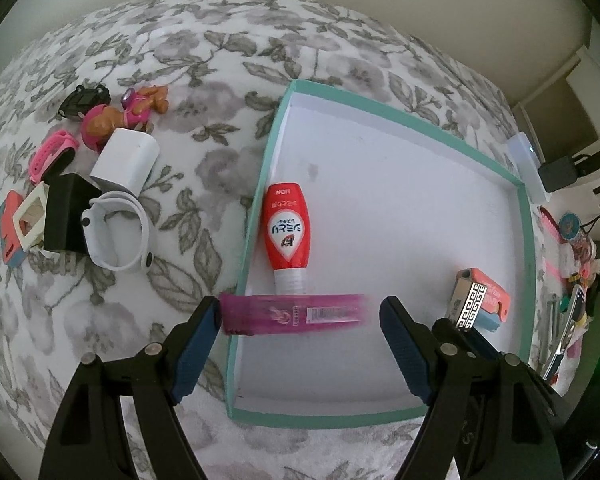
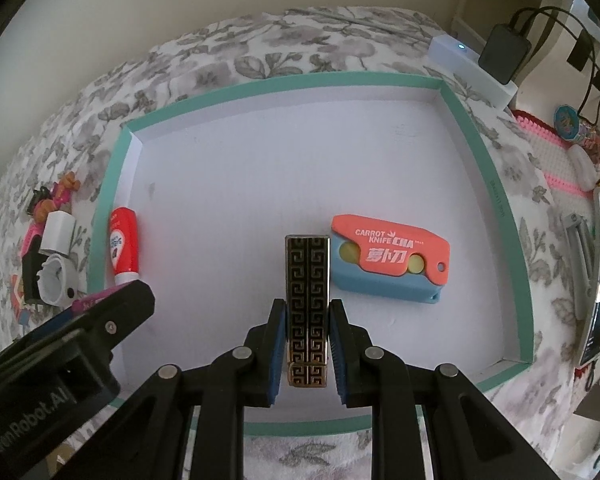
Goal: Organize rigid objects
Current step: 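Lower the gold bar and purple lighter into the tray and open both tools, then move the left tool over the pink-blue case while the right tool moves over the white smartwatch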
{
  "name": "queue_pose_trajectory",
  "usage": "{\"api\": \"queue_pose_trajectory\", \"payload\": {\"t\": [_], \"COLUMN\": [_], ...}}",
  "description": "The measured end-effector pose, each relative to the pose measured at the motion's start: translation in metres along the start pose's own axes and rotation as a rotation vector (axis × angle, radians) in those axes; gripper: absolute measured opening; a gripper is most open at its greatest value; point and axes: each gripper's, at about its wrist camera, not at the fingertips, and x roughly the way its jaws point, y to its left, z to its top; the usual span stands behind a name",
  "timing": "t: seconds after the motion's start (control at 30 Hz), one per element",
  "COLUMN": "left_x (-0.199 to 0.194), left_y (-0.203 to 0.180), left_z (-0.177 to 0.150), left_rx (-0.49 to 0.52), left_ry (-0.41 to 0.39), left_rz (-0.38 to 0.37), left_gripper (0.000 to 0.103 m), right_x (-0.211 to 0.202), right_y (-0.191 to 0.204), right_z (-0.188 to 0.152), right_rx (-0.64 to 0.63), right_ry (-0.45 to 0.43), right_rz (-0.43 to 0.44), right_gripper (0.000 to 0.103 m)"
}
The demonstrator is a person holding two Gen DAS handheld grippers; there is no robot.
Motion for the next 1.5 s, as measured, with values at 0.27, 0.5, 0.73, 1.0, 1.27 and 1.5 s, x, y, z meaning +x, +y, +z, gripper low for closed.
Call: {"api": "queue_pose_trajectory", "payload": {"t": [0.27, 0.5, 0.73, 1.0, 1.27, 1.5], "left_x": [-0.011, -0.026, -0.037, -0.035, -0.033, -0.031], "left_y": [0.001, 0.005, 0.014, 0.031, 0.055, 0.060], "left_z": [0.000, 0.002, 0.006, 0.008, 0.009, 0.009], "left_rx": [0.001, -0.005, -0.015, -0.046, -0.119, -0.132], "left_ry": [-0.035, -0.109, -0.182, -0.190, -0.193, -0.187], "left_rz": [0.003, 0.048, 0.152, 0.241, 0.288, 0.304], "left_gripper": [0.088, 0.088, 0.089, 0.090, 0.098, 0.098], "right_x": [-0.005, -0.016, -0.030, -0.027, -0.021, -0.019], "right_y": [0.000, 0.000, 0.001, 0.006, 0.011, 0.012], "right_z": [0.001, 0.003, 0.008, 0.008, 0.007, 0.006], "right_rx": [-0.008, -0.006, 0.003, -0.010, -0.039, -0.049], "right_ry": [-0.021, -0.063, -0.138, -0.142, -0.141, -0.141], "right_rz": [-0.009, -0.011, -0.012, -0.030, -0.045, -0.044], "right_gripper": [0.023, 0.023, 0.039, 0.064, 0.080, 0.090]}}
